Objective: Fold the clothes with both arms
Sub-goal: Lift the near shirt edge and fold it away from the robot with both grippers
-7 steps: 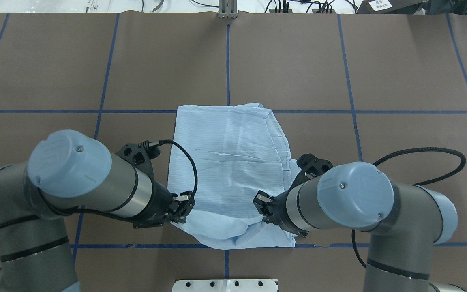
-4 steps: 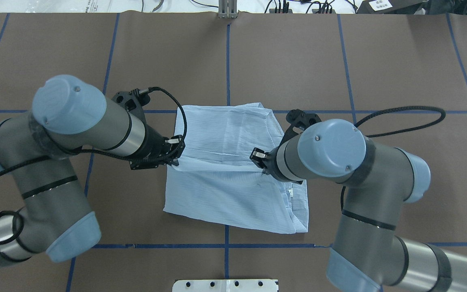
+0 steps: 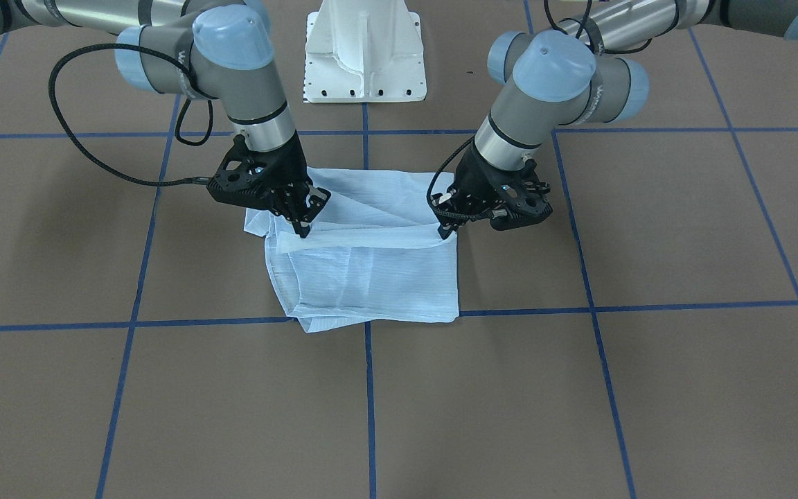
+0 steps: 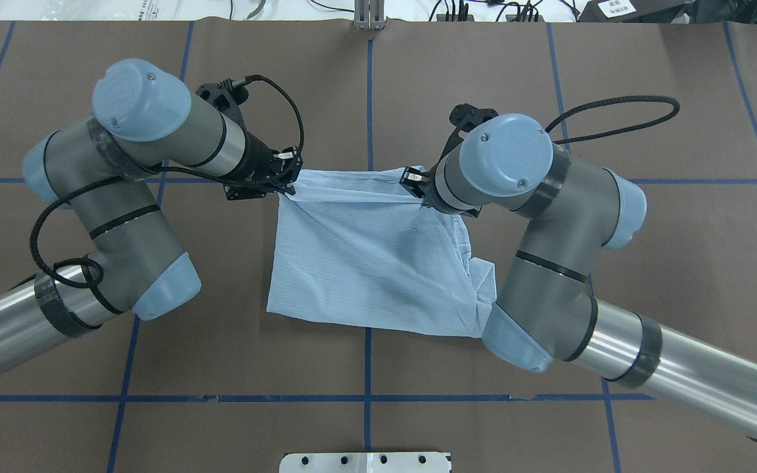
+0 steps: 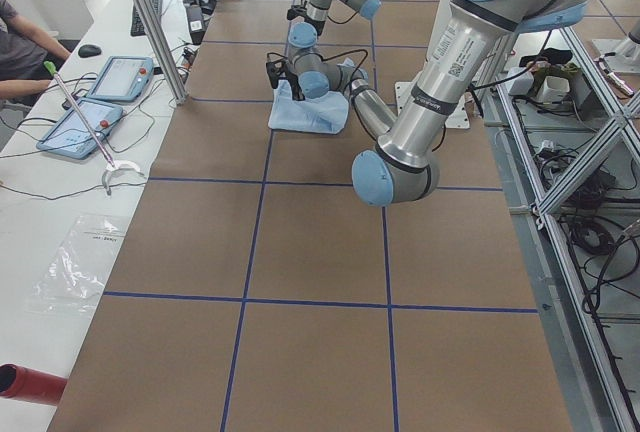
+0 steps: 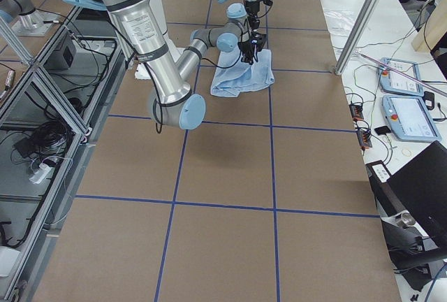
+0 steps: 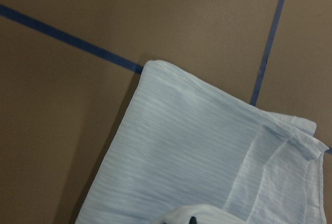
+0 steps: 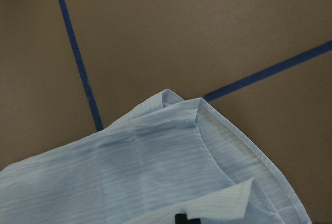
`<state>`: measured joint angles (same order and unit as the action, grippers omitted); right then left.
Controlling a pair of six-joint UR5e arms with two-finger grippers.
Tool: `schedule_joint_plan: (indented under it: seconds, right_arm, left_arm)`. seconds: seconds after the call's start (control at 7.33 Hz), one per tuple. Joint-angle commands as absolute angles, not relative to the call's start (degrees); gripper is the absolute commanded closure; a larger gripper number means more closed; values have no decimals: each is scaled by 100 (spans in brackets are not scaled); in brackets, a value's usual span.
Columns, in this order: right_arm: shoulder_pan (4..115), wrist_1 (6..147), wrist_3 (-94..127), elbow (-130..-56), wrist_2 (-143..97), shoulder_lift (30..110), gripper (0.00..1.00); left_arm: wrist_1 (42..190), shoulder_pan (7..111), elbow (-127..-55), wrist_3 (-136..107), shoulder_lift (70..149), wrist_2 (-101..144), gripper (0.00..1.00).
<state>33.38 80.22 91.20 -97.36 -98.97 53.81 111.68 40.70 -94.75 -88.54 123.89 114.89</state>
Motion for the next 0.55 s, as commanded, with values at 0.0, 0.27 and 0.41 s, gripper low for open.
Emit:
schedule_joint_plan:
  seconds: [0.0,0.27,0.41]
  right_arm:
    - [3480,7796,8930,-8862,-9905,4836,100]
    - [3586,7787,8746,-8492,-9905,4676,100]
    - [3621,7787,8736,-8308,-9914,4545,100]
  left_arm:
    - [11337,4227,-9090,-8658,12480,11487,100]
    - [11968,4219,-8396,-8657,12612,11487,100]
    - [12084,4201,-8246,-8666,12621,11479,100]
